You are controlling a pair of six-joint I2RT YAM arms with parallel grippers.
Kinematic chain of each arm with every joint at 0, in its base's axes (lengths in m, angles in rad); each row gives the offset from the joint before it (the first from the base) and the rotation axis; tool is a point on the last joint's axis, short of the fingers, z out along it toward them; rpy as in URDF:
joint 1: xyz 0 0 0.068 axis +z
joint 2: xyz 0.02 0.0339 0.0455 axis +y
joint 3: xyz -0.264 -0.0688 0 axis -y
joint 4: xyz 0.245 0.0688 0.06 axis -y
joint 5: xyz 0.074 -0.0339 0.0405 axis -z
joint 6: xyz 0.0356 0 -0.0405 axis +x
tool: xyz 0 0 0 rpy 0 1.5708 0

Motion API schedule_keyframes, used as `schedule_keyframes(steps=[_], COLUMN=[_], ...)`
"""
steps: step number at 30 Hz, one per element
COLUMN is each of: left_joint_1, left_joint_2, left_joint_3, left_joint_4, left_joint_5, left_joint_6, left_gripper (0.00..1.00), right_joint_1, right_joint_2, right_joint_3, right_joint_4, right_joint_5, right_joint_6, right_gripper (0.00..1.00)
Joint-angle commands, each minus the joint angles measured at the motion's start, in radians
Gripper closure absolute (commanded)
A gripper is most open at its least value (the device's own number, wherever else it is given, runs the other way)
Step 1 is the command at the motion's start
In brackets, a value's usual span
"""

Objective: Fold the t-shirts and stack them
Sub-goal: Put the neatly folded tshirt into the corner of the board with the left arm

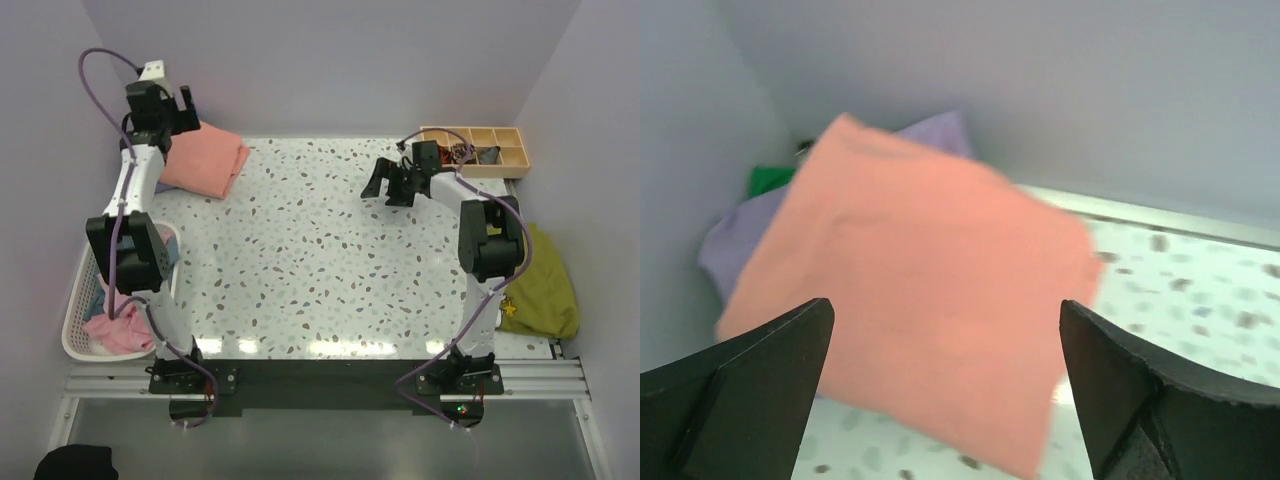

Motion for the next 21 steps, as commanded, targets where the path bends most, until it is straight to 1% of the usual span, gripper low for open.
schedule_keyframes(steps=[1, 2, 3, 4, 5, 6, 7, 8, 9, 10, 11, 12, 14, 15, 17, 18, 21], left_joint_1=[-0.255, -0.298, -0.339, -0.408, -0.441, -0.47, -0.525, -0.554, -0.582, -0.634, -0.656, -0.673, -0.7, -0.703, -0.709, -0.709, -0.711], left_joint_2=[-0.216, -0.247, -0.308, -0.339, -0.369, -0.418, -0.44, -0.463, -0.512, -0.541, -0.57, -0.633, -0.689, -0.734, -0.784, -0.825, -0.889], left_joint_3=[-0.102, -0.193, -0.243, -0.295, -0.396, -0.439, -0.476, -0.545, -0.579, -0.617, -0.695, -0.738, -0.842, -0.867, -0.949, -0.975, -1.052], left_joint_4=[0.033, 0.048, 0.086, 0.117, 0.143, 0.18, 0.194, 0.197, 0.203, 0.208, 0.206, 0.261, 0.283, 0.274, 0.28, 0.289, 0.283], left_joint_5=[-0.028, -0.049, -0.071, -0.05, -0.037, -0.039, -0.027, -0.036, -0.059, -0.103, -0.126, -0.149, -0.172, -0.177, -0.209, -0.212, -0.264], left_joint_6=[-0.011, -0.005, -0.016, -0.028, -0.046, -0.063, -0.074, -0.077, -0.088, -0.095, -0.102, -0.108, -0.123, -0.129, -0.145, -0.148, -0.169], left_gripper=[0.0, 0.0, 0.0, 0.0, 0.0, 0.0, 0.0, 0.0, 0.0, 0.0, 0.0, 0.0, 0.0, 0.0, 0.0, 0.0, 0.0], right_joint_1=[0.047, 0.058, 0.069, 0.092, 0.105, 0.118, 0.138, 0.148, 0.156, 0.176, 0.182, 0.19, 0.199, 0.201, 0.204, 0.204, 0.204], right_joint_2=[-0.212, -0.24, -0.263, -0.317, -0.342, -0.372, -0.4, -0.464, -0.496, -0.53, -0.616, -0.656, -0.748, -0.829, -0.897, -0.962, -1.047], right_joint_3=[-0.084, -0.104, -0.131, -0.148, -0.169, -0.215, -0.242, -0.272, -0.338, -0.373, -0.412, -0.497, -0.577, -0.643, -0.696, -0.746, -0.824], right_joint_4=[0.02, 0.017, 0.0, -0.019, -0.024, -0.027, -0.024, -0.018, -0.012, 0.002, 0.016, 0.032, 0.078, 0.091, 0.109, 0.114, 0.137], right_joint_5=[0.138, 0.182, 0.214, 0.242, 0.311, 0.336, 0.357, 0.4, 0.428, 0.458, 0.475, 0.539, 0.578, 0.6, 0.63, 0.64, 0.663], right_joint_6=[-0.049, -0.056, -0.079, -0.09, -0.108, -0.113, -0.118, -0.121, -0.121, -0.121, -0.121, -0.122, -0.118, -0.118, -0.113, -0.116, -0.13], right_gripper=[0.01, 0.01, 0.01, 0.01, 0.01, 0.01, 0.01, 0.01, 0.01, 0.01, 0.01, 0.01, 0.01, 0.01, 0.01, 0.01, 0.01])
